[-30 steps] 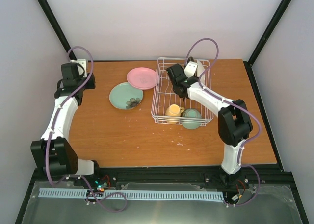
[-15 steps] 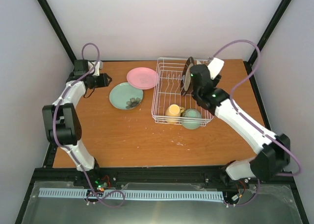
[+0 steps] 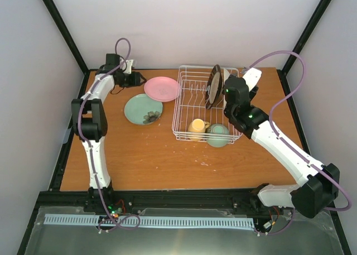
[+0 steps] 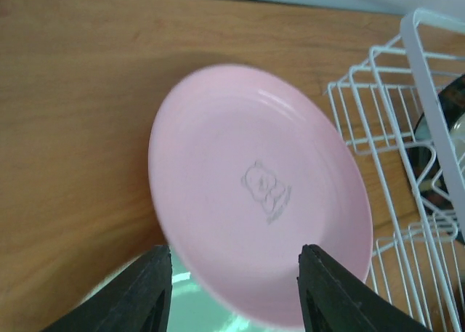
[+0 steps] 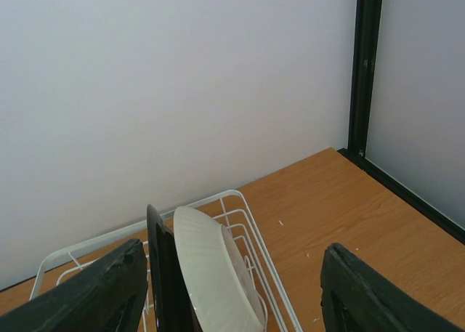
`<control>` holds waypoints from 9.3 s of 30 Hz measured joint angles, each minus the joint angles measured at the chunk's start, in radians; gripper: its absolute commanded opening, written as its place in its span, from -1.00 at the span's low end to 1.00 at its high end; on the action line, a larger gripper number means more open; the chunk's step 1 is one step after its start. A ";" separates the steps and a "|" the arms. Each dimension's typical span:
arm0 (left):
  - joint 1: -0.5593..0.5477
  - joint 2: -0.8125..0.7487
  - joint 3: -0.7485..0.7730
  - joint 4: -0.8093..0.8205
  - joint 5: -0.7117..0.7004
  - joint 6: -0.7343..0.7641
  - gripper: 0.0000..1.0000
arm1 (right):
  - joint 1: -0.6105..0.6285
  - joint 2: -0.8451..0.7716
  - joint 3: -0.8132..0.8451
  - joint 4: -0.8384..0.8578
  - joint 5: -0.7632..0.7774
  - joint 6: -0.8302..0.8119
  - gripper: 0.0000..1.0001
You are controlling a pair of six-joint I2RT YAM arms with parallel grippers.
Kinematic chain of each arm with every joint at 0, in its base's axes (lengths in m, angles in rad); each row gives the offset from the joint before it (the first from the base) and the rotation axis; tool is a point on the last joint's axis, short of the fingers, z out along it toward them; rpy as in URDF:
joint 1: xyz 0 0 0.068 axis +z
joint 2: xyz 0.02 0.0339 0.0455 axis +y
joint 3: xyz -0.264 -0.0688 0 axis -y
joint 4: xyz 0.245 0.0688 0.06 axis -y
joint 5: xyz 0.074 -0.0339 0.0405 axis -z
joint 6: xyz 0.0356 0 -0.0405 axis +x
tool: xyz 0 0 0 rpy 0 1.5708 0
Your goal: Load the mixed dishes into the dish rack
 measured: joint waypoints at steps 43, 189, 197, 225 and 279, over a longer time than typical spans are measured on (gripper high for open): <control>-0.079 0.385 0.459 -0.238 -0.084 0.041 -0.99 | -0.067 -0.005 0.000 0.034 -0.116 -0.018 0.31; -0.088 -0.933 -0.581 0.293 -0.750 0.148 0.99 | 0.127 0.550 0.383 -0.397 0.146 0.187 -0.94; -0.087 -0.933 -0.581 0.293 -0.759 0.153 1.00 | 0.127 0.596 0.423 -0.481 0.208 0.245 -0.95; -0.087 -0.908 -0.581 0.291 -0.762 0.159 1.00 | 0.124 0.821 0.599 -0.580 0.190 0.425 -0.63; 0.105 -0.763 -0.584 0.233 -0.296 0.055 0.99 | 0.132 0.370 0.297 -0.353 -0.043 0.210 0.73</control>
